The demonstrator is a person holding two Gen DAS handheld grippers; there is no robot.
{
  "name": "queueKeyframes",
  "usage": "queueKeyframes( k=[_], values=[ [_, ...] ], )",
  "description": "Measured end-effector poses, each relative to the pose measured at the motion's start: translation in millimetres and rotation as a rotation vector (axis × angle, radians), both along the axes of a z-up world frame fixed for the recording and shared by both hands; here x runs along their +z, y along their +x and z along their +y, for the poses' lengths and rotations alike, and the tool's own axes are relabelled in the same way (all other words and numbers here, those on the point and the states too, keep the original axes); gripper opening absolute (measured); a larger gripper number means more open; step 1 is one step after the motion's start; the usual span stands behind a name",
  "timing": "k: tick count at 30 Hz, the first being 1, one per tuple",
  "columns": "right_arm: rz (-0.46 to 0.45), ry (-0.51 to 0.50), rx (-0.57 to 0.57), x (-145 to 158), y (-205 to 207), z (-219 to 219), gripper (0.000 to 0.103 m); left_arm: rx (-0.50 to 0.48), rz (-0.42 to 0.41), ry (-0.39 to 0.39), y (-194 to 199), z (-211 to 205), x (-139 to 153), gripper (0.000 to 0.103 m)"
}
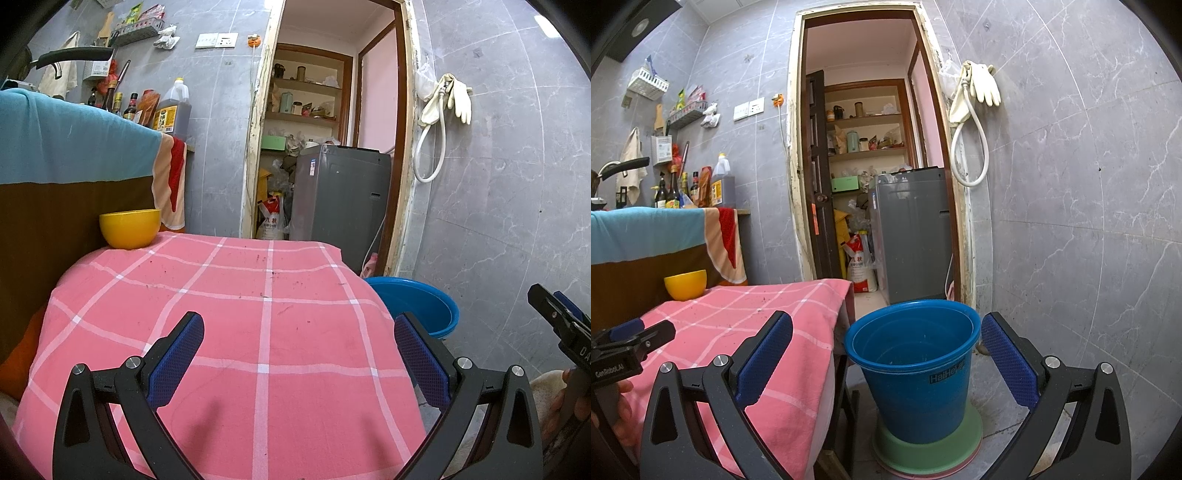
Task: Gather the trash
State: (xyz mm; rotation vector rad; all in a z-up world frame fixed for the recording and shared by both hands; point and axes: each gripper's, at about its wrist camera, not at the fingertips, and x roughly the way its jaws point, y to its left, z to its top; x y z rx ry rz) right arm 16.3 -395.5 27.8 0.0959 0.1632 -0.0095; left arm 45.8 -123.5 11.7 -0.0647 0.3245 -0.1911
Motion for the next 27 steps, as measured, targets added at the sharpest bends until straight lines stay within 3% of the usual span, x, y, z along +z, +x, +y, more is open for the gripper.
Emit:
queueKeyframes(
  k=[27],
  values=[
    [0.002,0.003,-0.001,0.8,-0.7,1.1,0.103,0.010,0.011,0.008,0.4,-2.5,0.1,0.101]
  ],
)
